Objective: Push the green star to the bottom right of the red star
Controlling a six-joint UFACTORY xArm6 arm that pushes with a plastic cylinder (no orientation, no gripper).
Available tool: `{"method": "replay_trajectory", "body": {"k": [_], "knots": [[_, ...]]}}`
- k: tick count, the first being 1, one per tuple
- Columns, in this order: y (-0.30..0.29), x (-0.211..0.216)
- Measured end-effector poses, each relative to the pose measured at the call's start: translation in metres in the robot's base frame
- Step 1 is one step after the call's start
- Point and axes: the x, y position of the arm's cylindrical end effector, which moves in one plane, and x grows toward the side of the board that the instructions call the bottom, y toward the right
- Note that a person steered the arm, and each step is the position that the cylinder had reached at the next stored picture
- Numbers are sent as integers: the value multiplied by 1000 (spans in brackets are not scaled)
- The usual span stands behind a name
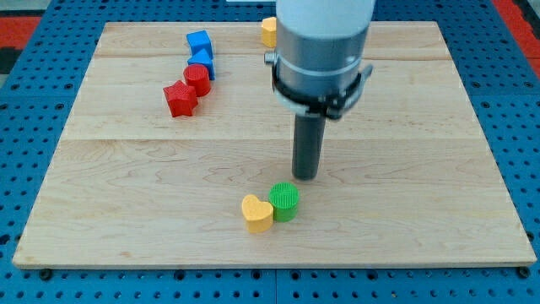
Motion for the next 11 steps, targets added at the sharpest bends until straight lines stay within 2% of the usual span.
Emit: {"method": "replay_trajectory", "body": {"k": [2,4,5,6,8,11], "knots": [[109,-150],[106,-268],[91,-259],[38,-236],[-9,-195],[-92,-90]]}}
